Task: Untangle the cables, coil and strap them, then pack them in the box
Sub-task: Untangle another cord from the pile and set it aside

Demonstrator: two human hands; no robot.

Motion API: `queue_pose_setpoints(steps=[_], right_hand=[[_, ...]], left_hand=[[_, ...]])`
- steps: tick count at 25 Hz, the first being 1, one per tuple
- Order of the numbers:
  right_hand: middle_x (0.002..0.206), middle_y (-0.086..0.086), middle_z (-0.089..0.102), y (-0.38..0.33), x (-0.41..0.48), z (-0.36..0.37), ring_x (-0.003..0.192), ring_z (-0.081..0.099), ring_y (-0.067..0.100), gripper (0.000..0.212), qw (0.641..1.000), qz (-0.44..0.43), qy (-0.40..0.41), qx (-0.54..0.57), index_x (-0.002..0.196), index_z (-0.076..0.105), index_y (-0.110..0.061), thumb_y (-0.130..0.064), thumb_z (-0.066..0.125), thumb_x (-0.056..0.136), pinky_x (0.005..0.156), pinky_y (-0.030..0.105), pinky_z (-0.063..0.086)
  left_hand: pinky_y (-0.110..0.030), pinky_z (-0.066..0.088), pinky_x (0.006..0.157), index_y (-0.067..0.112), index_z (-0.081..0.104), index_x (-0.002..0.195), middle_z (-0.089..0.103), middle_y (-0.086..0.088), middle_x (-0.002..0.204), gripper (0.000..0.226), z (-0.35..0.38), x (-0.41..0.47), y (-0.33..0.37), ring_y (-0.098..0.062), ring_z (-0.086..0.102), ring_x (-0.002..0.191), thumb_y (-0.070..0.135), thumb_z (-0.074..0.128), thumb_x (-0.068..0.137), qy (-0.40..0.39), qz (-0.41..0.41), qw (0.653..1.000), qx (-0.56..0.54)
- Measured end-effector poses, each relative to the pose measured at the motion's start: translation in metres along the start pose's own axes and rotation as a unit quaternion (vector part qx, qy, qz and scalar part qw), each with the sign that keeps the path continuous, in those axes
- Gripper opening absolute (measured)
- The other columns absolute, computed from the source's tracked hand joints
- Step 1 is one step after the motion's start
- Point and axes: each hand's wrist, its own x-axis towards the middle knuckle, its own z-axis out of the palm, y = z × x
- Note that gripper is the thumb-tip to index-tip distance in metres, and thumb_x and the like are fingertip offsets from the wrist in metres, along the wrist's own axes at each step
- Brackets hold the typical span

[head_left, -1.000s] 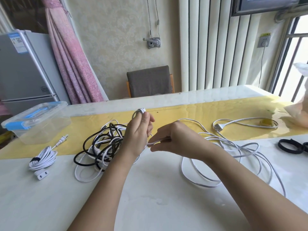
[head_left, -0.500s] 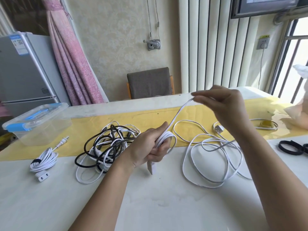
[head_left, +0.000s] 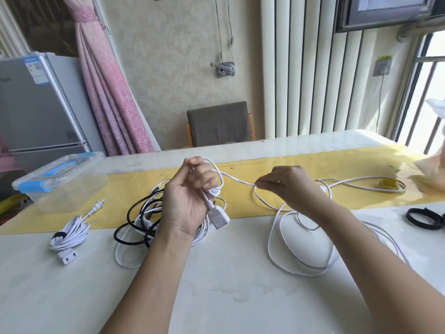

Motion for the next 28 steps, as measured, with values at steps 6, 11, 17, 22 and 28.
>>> queue_pose_setpoints(steps=[6,11,17,22,28], right_hand=[[0.068,0.008,0.059,-0.038,-0.009,0.022,0.068,0.044,0.021,0.016,0.988,-0.081,-0.127,-0.028,0.091,0.074,-0.012,-0.025,0.064,0.090,0.057,0.025,0.031],[0.058,0.015,0.048,-0.059,-0.015,0.013,0.054,0.029,0.018,0.014,0.977,-0.057,-0.198,0.064,0.086,0.074,-0.008,-0.021,0.069,0.085,0.050,0.021,0.027],[0.058,0.009,0.050,-0.052,-0.009,-0.023,0.056,0.033,0.010,0.006,0.961,0.030,-0.241,0.132,0.074,0.076,-0.034,-0.032,0.075,0.080,0.054,0.022,0.027],[0.064,-0.003,0.070,-0.036,-0.006,-0.052,0.060,0.057,0.001,0.007,0.971,0.098,-0.085,0.202,0.074,0.076,-0.020,-0.016,0.074,0.080,0.064,0.015,0.041],[0.033,-0.011,0.047,-0.030,-0.008,-0.054,0.033,0.041,0.000,0.011,0.970,0.132,0.010,0.205,0.095,0.072,-0.011,-0.014,0.064,0.089,0.041,0.005,0.029]], left_hand=[[-0.017,0.039,0.052,0.017,0.047,0.081,0.036,0.009,0.059,0.030,0.004,0.005,-0.002,-0.005,0.037,0.050,0.026,0.029,0.104,0.139,0.162,0.957,0.197],[-0.016,0.038,0.055,0.012,0.048,0.082,0.043,0.007,0.059,0.028,-0.008,0.006,-0.017,-0.007,0.041,0.052,0.022,0.033,0.104,0.179,0.193,0.774,0.575],[-0.019,0.033,0.044,0.016,0.056,0.071,0.044,0.005,0.047,0.041,-0.009,-0.005,-0.029,-0.011,0.041,0.038,0.034,0.037,0.102,0.098,0.007,0.568,0.817],[-0.015,0.014,0.033,0.010,0.045,0.054,0.024,0.004,0.036,0.057,0.005,-0.007,-0.028,-0.008,0.017,0.030,0.040,0.033,0.101,0.111,-0.164,0.712,0.674],[-0.019,0.022,0.040,0.016,0.056,0.070,0.031,0.008,0.046,0.035,0.004,-0.007,-0.010,-0.007,0.026,0.034,0.035,0.043,0.097,-0.079,-0.227,0.940,0.243]])
